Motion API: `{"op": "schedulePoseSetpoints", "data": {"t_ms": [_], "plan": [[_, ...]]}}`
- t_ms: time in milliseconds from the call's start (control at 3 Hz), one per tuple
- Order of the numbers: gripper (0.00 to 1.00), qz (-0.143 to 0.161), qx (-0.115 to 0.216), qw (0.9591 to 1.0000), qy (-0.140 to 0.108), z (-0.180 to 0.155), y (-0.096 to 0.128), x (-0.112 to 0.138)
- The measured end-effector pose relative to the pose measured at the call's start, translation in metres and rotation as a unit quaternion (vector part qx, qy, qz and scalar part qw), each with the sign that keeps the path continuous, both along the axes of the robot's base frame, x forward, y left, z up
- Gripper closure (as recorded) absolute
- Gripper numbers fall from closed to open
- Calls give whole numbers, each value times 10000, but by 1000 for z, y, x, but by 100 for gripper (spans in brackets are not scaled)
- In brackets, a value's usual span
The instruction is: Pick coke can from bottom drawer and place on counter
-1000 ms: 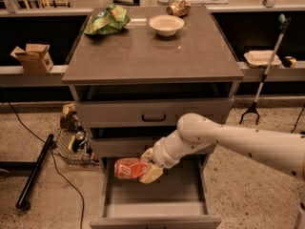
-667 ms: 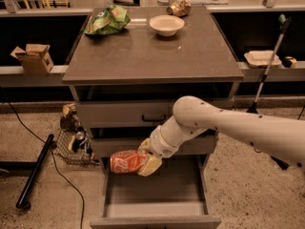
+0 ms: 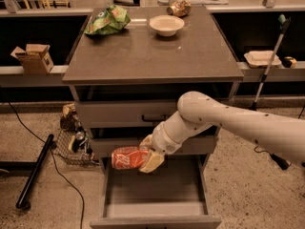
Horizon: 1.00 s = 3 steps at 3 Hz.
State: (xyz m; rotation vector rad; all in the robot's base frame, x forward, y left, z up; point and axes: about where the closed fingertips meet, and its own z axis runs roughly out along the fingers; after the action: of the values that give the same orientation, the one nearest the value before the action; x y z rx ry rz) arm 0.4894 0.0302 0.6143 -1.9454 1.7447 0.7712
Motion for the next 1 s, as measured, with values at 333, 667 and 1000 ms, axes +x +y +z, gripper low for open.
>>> {"op": "schedulePoseSetpoints", "data": {"t_ms": [333,667,1000], "plan": [[100,28,197,9998,9,46,-6,9],[100,88,177,9998,-55,100,-6,18],[100,316,146,9990,-294,136,-5,26]]}}
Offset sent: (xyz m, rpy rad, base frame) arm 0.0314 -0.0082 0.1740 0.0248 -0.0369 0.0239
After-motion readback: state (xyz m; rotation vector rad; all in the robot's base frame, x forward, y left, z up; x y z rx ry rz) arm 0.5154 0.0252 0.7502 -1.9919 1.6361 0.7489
